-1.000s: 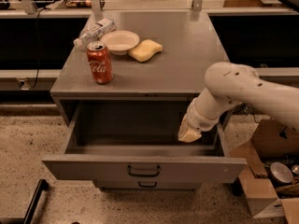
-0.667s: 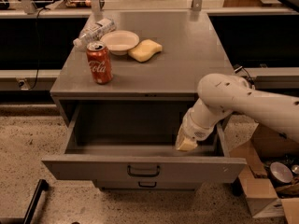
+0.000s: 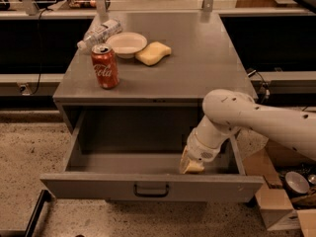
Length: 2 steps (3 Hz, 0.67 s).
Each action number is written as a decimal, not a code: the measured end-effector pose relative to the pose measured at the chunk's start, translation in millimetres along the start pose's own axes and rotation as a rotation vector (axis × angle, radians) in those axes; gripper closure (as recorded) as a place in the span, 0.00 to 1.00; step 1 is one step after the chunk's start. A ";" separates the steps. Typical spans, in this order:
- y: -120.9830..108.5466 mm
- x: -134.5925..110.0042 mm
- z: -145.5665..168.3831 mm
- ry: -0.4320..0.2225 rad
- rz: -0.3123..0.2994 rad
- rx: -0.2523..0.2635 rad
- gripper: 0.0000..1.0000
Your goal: Open top drawer
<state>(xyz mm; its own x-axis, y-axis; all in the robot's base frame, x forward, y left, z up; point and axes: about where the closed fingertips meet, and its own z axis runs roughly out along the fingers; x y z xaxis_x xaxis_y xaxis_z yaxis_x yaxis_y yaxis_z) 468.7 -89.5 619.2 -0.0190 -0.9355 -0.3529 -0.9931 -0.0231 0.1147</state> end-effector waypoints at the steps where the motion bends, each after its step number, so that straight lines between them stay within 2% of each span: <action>1: 28.2 -3.5 -8.8 -0.041 -0.020 -0.062 0.68; 2: 61.4 -3.9 -21.9 -0.060 -0.024 -0.118 0.68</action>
Offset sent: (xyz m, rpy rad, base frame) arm -0.0956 -0.0132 0.0510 0.0891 0.1633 0.0800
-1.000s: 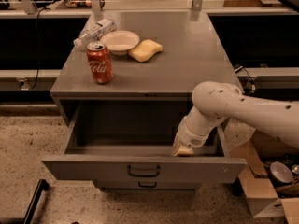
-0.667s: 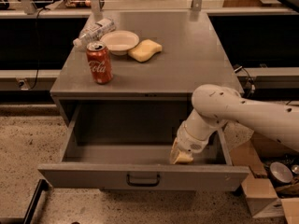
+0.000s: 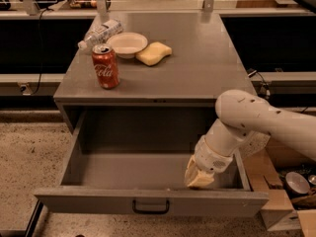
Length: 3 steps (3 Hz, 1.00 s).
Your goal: Open top drawer
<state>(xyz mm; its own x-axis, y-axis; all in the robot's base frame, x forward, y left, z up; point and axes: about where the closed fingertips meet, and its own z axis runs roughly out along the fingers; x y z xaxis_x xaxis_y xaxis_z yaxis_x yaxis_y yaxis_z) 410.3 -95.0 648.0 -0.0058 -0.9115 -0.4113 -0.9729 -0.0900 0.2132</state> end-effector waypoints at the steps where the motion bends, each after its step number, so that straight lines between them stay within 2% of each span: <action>1: 25.3 -0.6 -8.9 -0.027 0.002 -0.030 0.68; 2: 37.4 -13.3 -33.6 -0.068 -0.035 0.010 0.69; 3: 34.3 -25.0 -62.4 -0.089 -0.067 0.100 0.71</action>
Offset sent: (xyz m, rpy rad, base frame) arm -0.0383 -0.0044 0.0592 0.1105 -0.0195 0.0236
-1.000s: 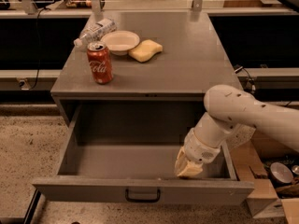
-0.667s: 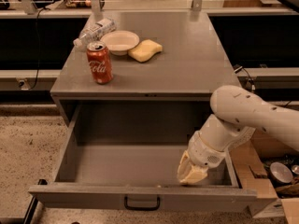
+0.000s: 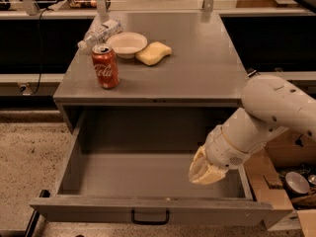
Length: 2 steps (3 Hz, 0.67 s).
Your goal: Open top drawer
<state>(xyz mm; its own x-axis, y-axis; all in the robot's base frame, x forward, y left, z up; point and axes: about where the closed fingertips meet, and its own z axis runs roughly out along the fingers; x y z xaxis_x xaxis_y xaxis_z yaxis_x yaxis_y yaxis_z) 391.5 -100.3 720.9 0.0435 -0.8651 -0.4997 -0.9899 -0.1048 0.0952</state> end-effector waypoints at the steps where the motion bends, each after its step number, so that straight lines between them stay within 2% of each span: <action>1: -9.6 -16.8 -47.5 -0.077 -0.029 0.176 0.53; 2: -6.5 -14.4 -49.9 -0.089 -0.019 0.183 0.30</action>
Offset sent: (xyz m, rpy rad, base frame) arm 0.0129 -0.0047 0.0395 0.0693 -0.1300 -0.0528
